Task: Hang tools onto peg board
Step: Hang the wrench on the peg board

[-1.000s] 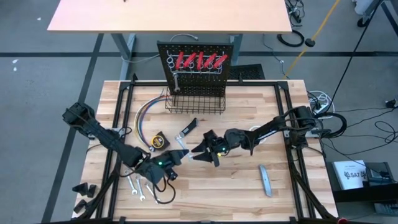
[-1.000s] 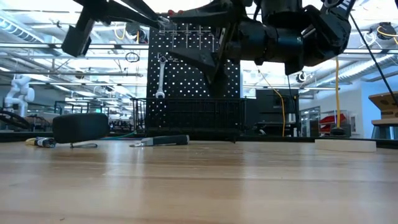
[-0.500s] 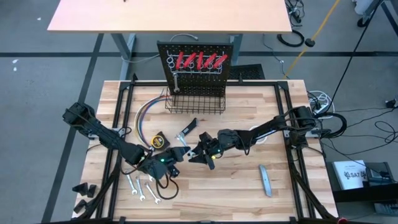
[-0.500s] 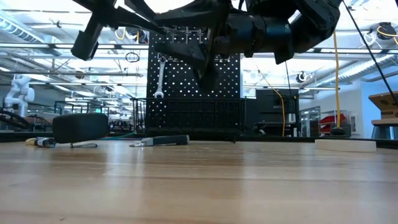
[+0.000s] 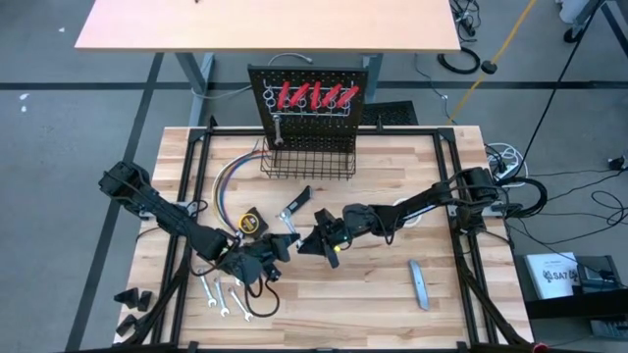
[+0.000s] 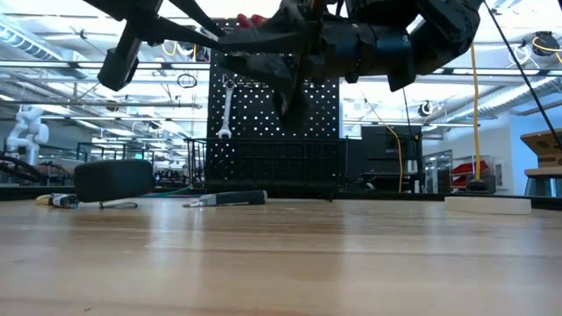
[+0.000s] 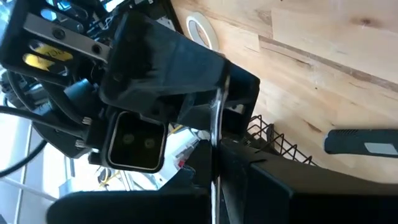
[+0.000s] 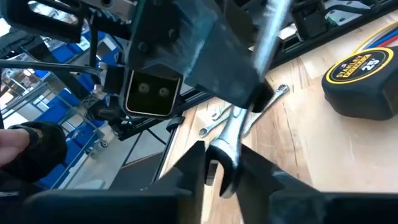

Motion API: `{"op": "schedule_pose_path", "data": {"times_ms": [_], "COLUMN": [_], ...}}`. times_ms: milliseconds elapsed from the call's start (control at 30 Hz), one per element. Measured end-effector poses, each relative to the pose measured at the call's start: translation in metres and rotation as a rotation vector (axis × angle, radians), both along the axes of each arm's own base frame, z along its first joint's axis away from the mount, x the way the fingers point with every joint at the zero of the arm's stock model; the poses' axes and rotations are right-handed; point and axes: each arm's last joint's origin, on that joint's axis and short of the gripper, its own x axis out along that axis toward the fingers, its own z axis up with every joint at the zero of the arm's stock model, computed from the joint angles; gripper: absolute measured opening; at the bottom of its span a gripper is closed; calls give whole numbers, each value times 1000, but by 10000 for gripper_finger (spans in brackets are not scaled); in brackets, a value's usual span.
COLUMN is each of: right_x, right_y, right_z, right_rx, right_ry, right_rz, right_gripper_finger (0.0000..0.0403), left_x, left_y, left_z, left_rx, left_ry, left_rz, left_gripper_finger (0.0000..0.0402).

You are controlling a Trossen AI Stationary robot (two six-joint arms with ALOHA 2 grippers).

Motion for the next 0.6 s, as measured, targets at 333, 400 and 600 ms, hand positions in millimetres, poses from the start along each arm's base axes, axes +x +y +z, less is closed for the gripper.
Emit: {"op": "schedule_pose_path", "data": {"times_ms": [333, 400, 600], "right_x": [0, 0, 0], "right_y": [0, -1, -3], "right_z": [-2, -2, 0], "right_rx": [-42, -53, -83], "right_ry": [4, -1, -6], "right_rz": [-1, -3, -27], "right_gripper_finger": [5, 5, 5], "left_x": [0, 0, -6], "left_y": [-2, -1, -9], "left_z": [-1, -1, 1], "left_rx": [-57, -83, -237], "left_ry": [6, -15, -142], "left_rz": [-44, -14, 106], "left_gripper_finger": [106, 131, 164]}}
